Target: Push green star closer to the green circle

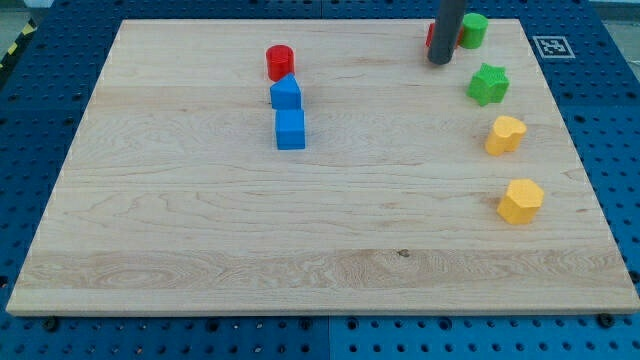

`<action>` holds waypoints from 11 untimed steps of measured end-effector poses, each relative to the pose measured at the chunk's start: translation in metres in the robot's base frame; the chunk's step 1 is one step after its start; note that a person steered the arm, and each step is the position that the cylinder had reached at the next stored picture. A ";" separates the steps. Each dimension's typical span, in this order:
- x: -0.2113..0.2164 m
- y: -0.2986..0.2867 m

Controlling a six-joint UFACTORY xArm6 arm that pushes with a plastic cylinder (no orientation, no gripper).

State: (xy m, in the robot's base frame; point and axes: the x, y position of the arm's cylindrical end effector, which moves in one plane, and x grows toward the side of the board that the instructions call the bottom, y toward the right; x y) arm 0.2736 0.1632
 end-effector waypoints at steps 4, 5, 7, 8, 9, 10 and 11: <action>0.041 -0.031; 0.101 -0.014; 0.112 0.039; 0.098 0.043; 0.082 0.052; 0.066 0.057; 0.048 0.065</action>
